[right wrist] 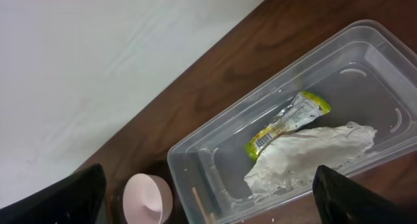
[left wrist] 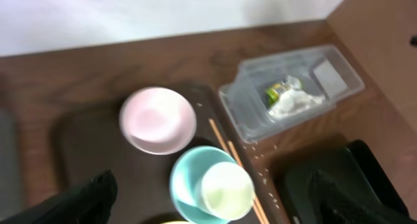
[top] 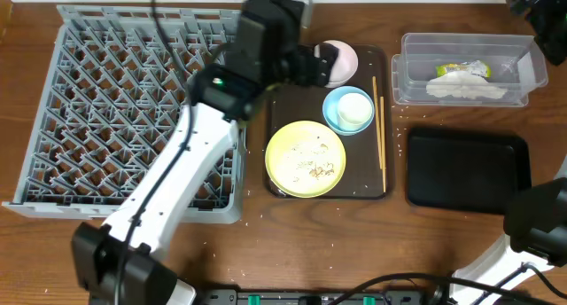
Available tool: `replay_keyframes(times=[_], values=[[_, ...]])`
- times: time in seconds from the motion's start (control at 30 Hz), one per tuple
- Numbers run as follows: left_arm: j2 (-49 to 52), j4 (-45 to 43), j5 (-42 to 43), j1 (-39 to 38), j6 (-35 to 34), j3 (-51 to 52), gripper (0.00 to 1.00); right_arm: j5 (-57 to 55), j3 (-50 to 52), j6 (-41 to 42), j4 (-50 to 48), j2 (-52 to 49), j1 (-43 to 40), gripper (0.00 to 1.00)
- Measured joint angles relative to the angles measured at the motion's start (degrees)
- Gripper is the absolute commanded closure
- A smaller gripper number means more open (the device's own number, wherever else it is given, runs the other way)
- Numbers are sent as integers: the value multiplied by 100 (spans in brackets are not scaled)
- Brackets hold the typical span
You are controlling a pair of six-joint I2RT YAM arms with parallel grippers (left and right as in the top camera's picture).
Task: Sort waste into correct bins and load items into the dishwasher
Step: 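Swing the left arm from the rack over to the tray, then lower the left gripper into the cream cup and grasp its rim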
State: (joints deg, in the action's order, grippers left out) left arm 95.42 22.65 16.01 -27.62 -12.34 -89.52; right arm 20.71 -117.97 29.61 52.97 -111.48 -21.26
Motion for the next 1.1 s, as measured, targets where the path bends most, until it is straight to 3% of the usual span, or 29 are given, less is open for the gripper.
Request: replay_keyframes(times=[0.23,0.47,0.6,0.77,0.93,1.0,1.1], values=[[901,929,-101,-144,-382,-345,6,2,0,0,2,0,0,1],[1899,2907,-426,-249,109,-2173,5,0,0,0,2,0,0,1],[2114,2704,-411,-411,240,-2660,2,0,0,0,2,0,0,1],[2323,2085,-391,-695,328,-2677,2,0,0,-2,2,0,0,1],[2546,2015,-396,-949,339,-2677,2,0,0,0,2,0,0,1],[2662,2068,-402,-1014,339,-2677,5,0,0,-2,2,0,0,1],[2839,2092,-424,-1108,330,-2677,17,0,0,0,2,0,0,1]])
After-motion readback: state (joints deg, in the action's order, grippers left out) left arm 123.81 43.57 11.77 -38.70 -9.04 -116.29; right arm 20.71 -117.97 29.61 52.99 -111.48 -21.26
